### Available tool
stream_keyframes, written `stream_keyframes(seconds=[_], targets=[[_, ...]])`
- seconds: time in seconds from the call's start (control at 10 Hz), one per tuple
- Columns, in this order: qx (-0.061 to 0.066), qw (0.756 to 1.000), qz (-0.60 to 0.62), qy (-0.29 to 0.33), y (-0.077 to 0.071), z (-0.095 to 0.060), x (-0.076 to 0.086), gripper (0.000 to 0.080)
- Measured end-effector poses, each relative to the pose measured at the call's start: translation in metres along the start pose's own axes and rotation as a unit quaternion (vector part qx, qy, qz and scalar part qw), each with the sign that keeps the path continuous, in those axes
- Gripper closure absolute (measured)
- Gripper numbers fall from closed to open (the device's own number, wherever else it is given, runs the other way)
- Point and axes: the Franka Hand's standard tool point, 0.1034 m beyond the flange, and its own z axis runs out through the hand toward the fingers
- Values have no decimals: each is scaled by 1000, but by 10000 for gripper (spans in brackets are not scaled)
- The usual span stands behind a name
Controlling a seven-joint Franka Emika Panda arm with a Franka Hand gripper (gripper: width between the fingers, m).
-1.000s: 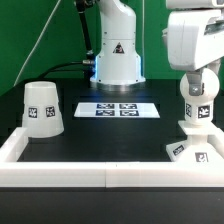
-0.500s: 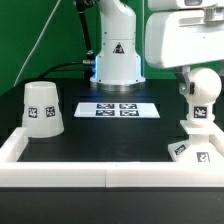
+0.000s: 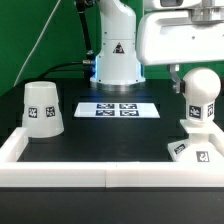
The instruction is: Assemble lamp
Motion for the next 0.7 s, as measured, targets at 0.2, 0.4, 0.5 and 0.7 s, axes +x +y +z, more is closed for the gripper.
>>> stream_keyframes(seconds=[0.2,0.4,0.5,0.7], targets=[[-2,995,101,0,3,0,-1,223],[-3,979,202,0,3,1,-1,222],[-4,969,249,-1,3,1,-2,222],[0,945,328,-5,4,1,-2,222]])
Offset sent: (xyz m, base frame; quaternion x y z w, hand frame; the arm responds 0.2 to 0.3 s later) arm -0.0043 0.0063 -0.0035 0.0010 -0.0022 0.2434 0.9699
